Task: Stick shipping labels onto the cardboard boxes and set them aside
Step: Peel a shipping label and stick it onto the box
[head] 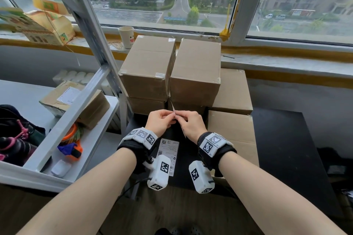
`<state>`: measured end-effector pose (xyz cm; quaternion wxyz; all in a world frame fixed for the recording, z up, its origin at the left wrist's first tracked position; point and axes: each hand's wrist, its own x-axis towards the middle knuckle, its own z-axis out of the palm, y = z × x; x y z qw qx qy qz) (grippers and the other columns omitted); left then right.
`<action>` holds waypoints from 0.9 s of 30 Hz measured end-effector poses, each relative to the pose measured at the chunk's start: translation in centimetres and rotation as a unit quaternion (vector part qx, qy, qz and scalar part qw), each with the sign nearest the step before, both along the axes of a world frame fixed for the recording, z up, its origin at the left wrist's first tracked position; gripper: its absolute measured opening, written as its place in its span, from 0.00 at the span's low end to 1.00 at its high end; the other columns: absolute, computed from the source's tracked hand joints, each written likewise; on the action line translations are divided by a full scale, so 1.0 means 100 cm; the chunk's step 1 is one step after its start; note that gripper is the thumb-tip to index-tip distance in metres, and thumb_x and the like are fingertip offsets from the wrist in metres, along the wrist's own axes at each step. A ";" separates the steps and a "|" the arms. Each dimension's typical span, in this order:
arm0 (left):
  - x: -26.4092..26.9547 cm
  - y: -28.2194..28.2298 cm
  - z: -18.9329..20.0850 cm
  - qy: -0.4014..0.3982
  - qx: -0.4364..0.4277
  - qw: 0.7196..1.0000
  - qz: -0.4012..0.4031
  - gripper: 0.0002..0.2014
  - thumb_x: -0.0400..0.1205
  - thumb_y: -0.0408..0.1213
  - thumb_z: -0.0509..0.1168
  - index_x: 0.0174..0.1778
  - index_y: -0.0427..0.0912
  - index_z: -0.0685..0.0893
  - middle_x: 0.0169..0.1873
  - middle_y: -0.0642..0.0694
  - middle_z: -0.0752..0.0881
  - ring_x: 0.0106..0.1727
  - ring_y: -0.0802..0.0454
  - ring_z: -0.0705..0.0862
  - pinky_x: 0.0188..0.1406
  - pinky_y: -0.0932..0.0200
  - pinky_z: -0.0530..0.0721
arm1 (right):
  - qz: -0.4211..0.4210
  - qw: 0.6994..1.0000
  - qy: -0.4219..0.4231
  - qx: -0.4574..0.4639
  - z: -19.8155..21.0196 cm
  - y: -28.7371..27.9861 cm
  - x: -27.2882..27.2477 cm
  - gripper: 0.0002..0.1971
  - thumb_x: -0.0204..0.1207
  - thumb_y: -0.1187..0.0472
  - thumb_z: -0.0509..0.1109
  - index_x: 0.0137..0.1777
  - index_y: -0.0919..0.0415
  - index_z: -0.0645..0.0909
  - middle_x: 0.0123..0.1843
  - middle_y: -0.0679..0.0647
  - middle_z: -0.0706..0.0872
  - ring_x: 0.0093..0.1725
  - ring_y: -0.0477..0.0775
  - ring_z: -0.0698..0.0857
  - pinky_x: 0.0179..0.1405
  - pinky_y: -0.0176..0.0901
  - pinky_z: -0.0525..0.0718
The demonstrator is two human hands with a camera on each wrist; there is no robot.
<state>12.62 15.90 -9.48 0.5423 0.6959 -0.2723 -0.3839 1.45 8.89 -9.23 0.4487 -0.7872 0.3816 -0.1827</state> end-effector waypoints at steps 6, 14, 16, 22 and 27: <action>-0.001 0.002 -0.001 0.022 -0.003 1.000 0.009 0.10 0.81 0.31 0.65 0.56 0.30 0.84 0.40 0.43 0.88 0.41 0.55 0.88 0.42 0.70 0.86 | -0.018 0.999 -0.024 0.031 -0.004 0.002 0.000 0.14 0.80 0.60 0.66 0.63 0.58 0.85 0.60 0.55 0.89 0.60 0.53 0.85 0.66 0.47 0.81; -0.005 0.005 -0.001 0.034 -0.012 0.999 0.003 0.09 0.81 0.29 0.65 0.54 0.29 0.83 0.38 0.44 0.87 0.35 0.61 0.89 0.36 0.72 0.85 | -0.025 0.997 -0.033 0.059 -0.009 0.003 -0.003 0.13 0.80 0.60 0.65 0.62 0.57 0.85 0.59 0.55 0.89 0.60 0.52 0.85 0.63 0.52 0.83; -0.007 0.005 -0.001 0.037 -0.018 0.999 0.003 0.08 0.81 0.28 0.64 0.54 0.28 0.83 0.38 0.43 0.87 0.33 0.62 0.89 0.33 0.74 0.83 | -0.026 0.997 -0.035 0.063 -0.010 0.003 -0.004 0.13 0.80 0.61 0.65 0.62 0.58 0.85 0.59 0.56 0.89 0.60 0.53 0.85 0.63 0.53 0.83; -0.009 0.005 -0.003 0.031 0.005 0.999 -0.005 0.10 0.82 0.32 0.65 0.55 0.30 0.83 0.39 0.45 0.88 0.34 0.62 0.88 0.34 0.73 0.84 | -0.026 0.997 -0.035 0.071 -0.011 0.001 -0.007 0.13 0.81 0.61 0.65 0.62 0.59 0.85 0.59 0.56 0.88 0.61 0.53 0.85 0.64 0.53 0.83; -0.010 0.006 -0.004 0.024 0.016 1.000 -0.004 0.11 0.82 0.31 0.64 0.56 0.29 0.83 0.39 0.44 0.87 0.37 0.59 0.88 0.33 0.74 0.84 | -0.021 0.996 -0.037 0.073 -0.012 0.003 -0.010 0.13 0.81 0.61 0.65 0.61 0.59 0.86 0.58 0.57 0.89 0.59 0.54 0.86 0.63 0.54 0.83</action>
